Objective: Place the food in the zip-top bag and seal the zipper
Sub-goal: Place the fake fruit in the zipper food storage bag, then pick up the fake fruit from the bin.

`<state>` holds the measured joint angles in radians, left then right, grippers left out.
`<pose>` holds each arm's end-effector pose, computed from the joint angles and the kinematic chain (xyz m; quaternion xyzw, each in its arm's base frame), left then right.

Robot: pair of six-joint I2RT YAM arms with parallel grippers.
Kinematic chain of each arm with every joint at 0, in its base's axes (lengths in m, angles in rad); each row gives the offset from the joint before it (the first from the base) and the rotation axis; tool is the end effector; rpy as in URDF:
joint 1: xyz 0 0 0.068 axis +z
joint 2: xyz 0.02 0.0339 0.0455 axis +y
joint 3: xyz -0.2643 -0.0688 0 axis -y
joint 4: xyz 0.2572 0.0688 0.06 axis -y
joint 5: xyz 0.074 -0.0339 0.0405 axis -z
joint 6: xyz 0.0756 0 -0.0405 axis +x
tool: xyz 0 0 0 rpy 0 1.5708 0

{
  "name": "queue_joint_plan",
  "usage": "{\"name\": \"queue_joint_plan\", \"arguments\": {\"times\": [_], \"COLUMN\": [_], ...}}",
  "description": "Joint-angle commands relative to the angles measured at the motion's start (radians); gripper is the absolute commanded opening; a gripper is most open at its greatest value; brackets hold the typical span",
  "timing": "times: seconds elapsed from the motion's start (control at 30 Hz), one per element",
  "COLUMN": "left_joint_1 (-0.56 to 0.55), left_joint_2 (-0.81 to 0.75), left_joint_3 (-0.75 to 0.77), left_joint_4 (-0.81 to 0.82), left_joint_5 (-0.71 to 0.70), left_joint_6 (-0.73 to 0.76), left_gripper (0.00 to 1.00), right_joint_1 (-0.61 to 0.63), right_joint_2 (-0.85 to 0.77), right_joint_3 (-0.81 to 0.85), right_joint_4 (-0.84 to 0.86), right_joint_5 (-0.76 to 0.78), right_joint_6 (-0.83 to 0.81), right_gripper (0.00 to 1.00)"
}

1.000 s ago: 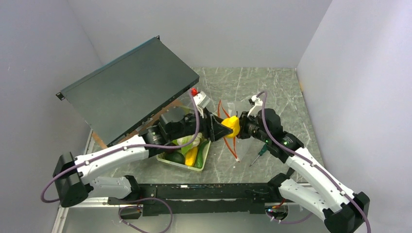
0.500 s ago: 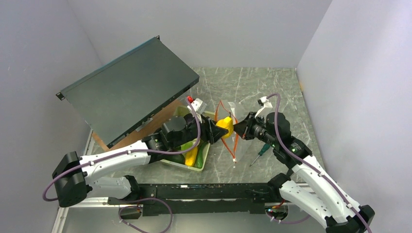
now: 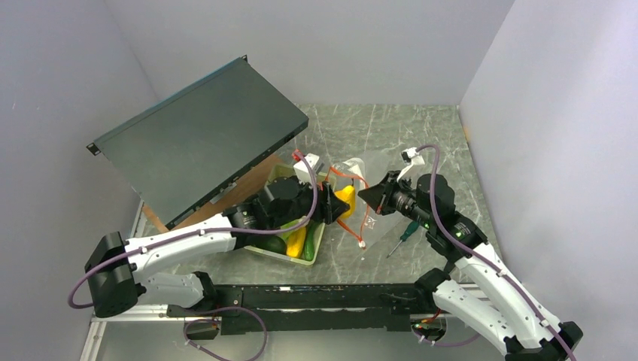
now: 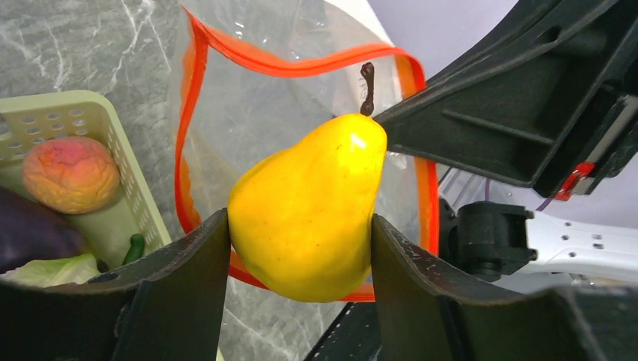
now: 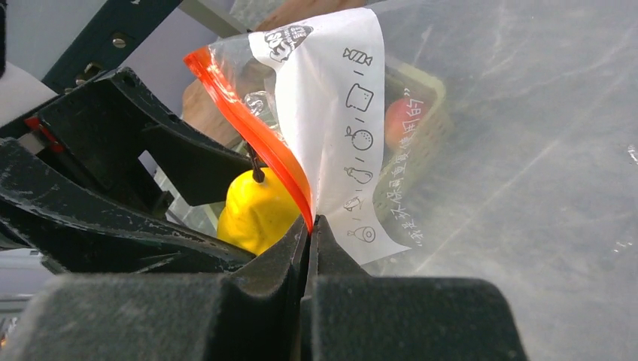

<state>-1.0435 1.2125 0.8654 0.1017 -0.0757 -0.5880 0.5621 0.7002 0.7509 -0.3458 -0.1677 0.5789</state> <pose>0.1733 -0.2862 0.2937 0.1552 0.7727 -0.4273 0.4431 0.1742 0.1246 0.3136 -0.0431 0.8009 0.3771 0.4631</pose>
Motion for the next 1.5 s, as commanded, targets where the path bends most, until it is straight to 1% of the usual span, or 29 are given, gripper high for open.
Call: {"name": "queue_joint_plan", "arguments": {"times": [0.0, 0.13, 0.23, 0.3, 0.37, 0.5, 0.53, 0.57, 0.6, 0.73, 0.77, 0.8, 0.93, 1.07, 1.3, 1.43, 1.47], "left_joint_1": [-0.006, -0.006, -0.006, -0.002, 0.005, 0.008, 0.007, 0.008, 0.008, 0.008, 0.008, 0.008, 0.008, 0.008, 0.007, 0.008, 0.008], "left_joint_2": [0.017, 0.047, 0.05, 0.048, 0.055, 0.076, 0.079, 0.079, 0.079, 0.058, 0.053, 0.046, 0.025, 0.002, -0.075, -0.138, -0.155], "left_joint_3": [0.119, 0.205, 0.222, 0.211, 0.209, 0.231, 0.235, 0.238, 0.239, 0.221, 0.218, 0.216, 0.225, 0.226, 0.204, 0.198, 0.197], "left_joint_4": [-0.095, -0.243, -0.305, -0.318, -0.317, -0.302, -0.294, -0.287, -0.279, -0.246, -0.242, -0.24, -0.252, -0.248, -0.229, -0.28, -0.305], "left_joint_5": [0.009, -0.011, -0.073, -0.1, -0.086, -0.058, -0.052, -0.045, -0.034, -0.002, 0.0, -0.002, 0.008, 0.024, 0.08, 0.079, 0.055], "left_joint_6": [-0.099, -0.186, -0.235, -0.279, -0.312, -0.327, -0.329, -0.327, -0.326, -0.312, -0.306, -0.299, -0.273, -0.242, -0.149, -0.085, -0.071], "left_gripper": [0.02, 0.08, 0.09, 0.11, 0.14, 0.14, 0.16, 0.19, 0.26, 0.66, 0.73, 0.78, 0.93, 0.99, 1.0, 1.0, 1.0], "right_joint_1": [0.004, 0.003, 0.004, 0.004, 0.004, 0.003, 0.004, 0.003, 0.004, 0.004, 0.004, 0.003, 0.004, 0.004, 0.004, 0.004, 0.003], "right_joint_2": [0.001, -0.014, -0.035, -0.053, -0.063, -0.056, -0.053, -0.049, -0.046, -0.035, -0.037, -0.039, -0.047, -0.048, -0.042, -0.045, -0.046], "right_joint_3": [0.039, 0.015, 0.006, -0.004, -0.013, -0.021, -0.023, -0.024, -0.023, -0.022, -0.024, -0.027, -0.03, -0.032, -0.027, -0.031, -0.031], "right_joint_4": [0.075, 0.11, 0.121, 0.135, 0.16, 0.19, 0.193, 0.193, 0.189, 0.183, 0.183, 0.184, 0.166, 0.154, 0.101, 0.083, 0.078], "right_joint_5": [-0.016, -0.004, 0.022, 0.041, 0.034, 0.018, 0.018, 0.021, 0.024, 0.018, 0.018, 0.02, 0.043, 0.057, 0.105, 0.129, 0.135], "right_joint_6": [-0.01, 0.019, 0.046, 0.068, 0.086, 0.108, 0.108, 0.108, 0.105, 0.093, 0.092, 0.091, 0.08, 0.068, 0.038, 0.023, 0.02], "right_gripper": [0.0, 0.0, 0.0, 0.0, 0.0, 0.0, 0.0, 0.0, 0.0, 0.0, 0.0, 0.0, 0.0, 0.0, 0.0, 0.0, 0.0]}}
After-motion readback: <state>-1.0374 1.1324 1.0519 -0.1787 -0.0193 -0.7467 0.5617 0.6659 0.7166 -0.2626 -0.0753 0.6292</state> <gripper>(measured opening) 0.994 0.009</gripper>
